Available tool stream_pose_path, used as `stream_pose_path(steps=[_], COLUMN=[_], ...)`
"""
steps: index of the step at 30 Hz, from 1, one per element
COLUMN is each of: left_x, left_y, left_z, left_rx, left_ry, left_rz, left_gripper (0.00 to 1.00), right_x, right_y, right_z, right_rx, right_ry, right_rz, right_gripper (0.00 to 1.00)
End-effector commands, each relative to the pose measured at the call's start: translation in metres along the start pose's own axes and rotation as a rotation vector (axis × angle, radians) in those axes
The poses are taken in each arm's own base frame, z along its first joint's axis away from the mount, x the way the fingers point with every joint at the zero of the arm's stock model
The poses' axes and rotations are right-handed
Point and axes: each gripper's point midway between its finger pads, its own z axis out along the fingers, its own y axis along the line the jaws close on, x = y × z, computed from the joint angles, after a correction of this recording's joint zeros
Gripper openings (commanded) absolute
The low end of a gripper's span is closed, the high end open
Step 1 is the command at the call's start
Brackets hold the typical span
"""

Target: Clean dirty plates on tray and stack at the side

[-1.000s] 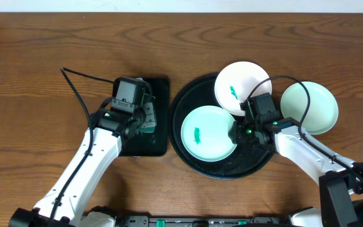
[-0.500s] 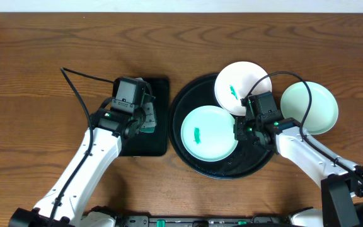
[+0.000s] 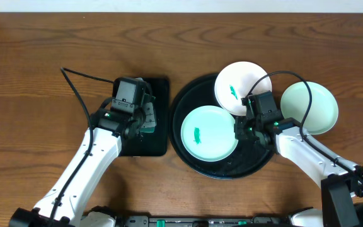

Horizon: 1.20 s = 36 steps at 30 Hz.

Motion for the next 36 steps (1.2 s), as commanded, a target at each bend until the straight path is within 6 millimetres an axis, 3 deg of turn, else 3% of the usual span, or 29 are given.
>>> stream_pose_path(steps=[1,7,20,28,36], left_x=[-0.005,-0.005,-0.004,-0.004,-0.01], left_y=[0.0,0.001,0.001,0.001,-0.001], left_z=[-0.002,-0.002,-0.001,-0.001,-0.01], left_rx=[-0.01,-0.01,-0.011,-0.011,-0.012], left_ry=[-0.016,-0.015,-0.014,-0.014,-0.014], left_rz=[0.006,0.006,0.006,0.006,0.031], left_gripper=[0.07,0.08,0.08,0.07,0.07], right_x=[0.002,0.005,0.007,0.011,0.016], right_y=[-0.001,-0.003,0.0,-0.002,0.003], right_z=[0.0,0.006,0.009,0.01,0.009], right_rx=[0.009,0.014,-0.008,-0.001,-0.029], right_ry=[-0.006,0.01,0.022,0.041,0.065], right_rz=[-0.013,-0.011,-0.01,-0.007,0.021], right_gripper=[0.13,0.06,0.13,0.01,0.01])
